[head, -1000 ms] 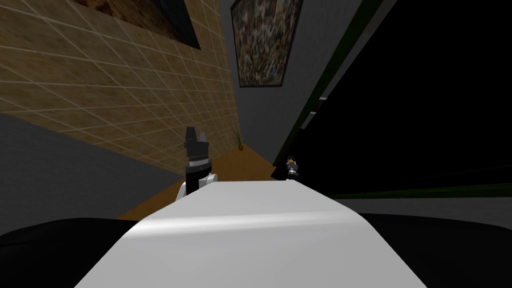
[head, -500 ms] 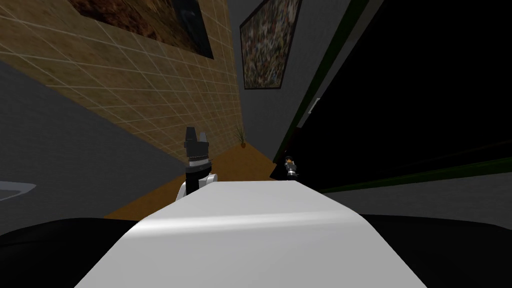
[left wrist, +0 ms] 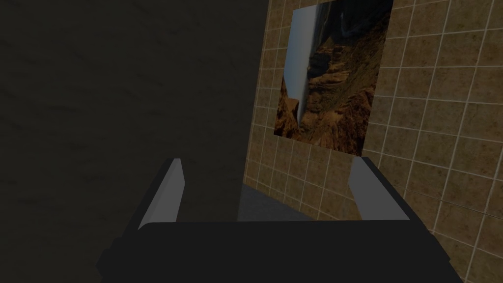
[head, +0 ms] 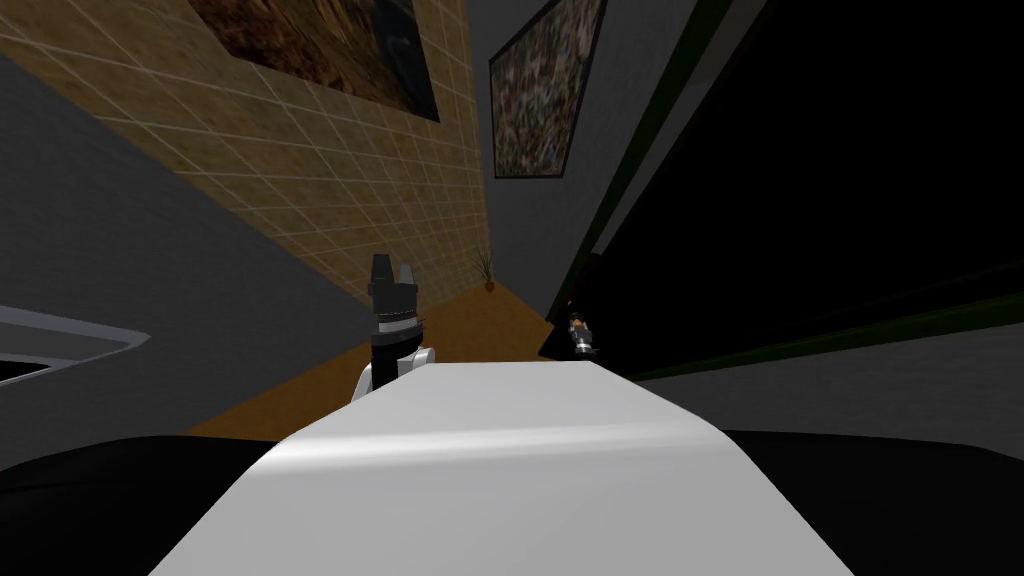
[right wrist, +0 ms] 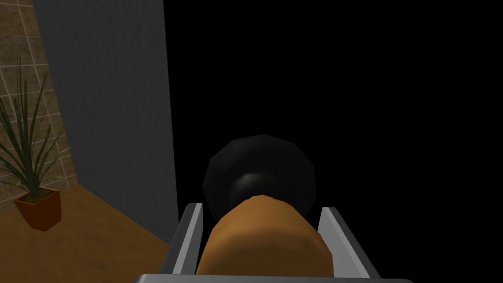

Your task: Pull the door open

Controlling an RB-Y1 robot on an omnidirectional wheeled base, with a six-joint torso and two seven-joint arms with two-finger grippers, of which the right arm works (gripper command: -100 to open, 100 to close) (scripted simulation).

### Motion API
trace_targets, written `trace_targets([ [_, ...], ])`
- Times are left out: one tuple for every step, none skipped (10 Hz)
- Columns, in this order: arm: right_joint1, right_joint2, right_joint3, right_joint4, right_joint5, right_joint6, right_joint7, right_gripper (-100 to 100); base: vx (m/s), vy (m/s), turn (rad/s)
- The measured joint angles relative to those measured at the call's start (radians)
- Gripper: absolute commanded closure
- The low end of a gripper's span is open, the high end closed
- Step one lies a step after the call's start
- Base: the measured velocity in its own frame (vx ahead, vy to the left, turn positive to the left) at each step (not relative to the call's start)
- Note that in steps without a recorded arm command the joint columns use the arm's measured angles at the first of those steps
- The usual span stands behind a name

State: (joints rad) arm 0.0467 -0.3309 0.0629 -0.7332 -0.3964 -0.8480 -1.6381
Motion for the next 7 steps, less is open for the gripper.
trace_targets([
  [0.004, -0.009, 0.012, 0.001, 0.007, -0.008, -0.014, 100, -0.198, -0.021, 0.068],
  [0.011, -0.017, 0.023, -0.005, 0.014, -0.012, -0.026, 100, -0.201, -0.037, 0.076],
  [0.018, -0.024, 0.035, -0.010, 0.021, -0.017, -0.038, 100, -0.218, -0.031, 0.075],
  [0.023, -0.031, 0.046, -0.011, 0.028, -0.024, -0.050, 100, -0.225, -0.015, 0.075],
  [0.030, -0.040, 0.057, -0.018, 0.034, -0.029, -0.063, 100, -0.206, -0.034, 0.059],
  [0.038, -0.047, 0.069, -0.023, 0.041, -0.034, -0.075, 100, -0.092, -0.016, 0.018],
  [0.041, -0.046, 0.072, -0.022, 0.043, -0.034, -0.077, 100, -0.148, -0.034, 0.099],
])
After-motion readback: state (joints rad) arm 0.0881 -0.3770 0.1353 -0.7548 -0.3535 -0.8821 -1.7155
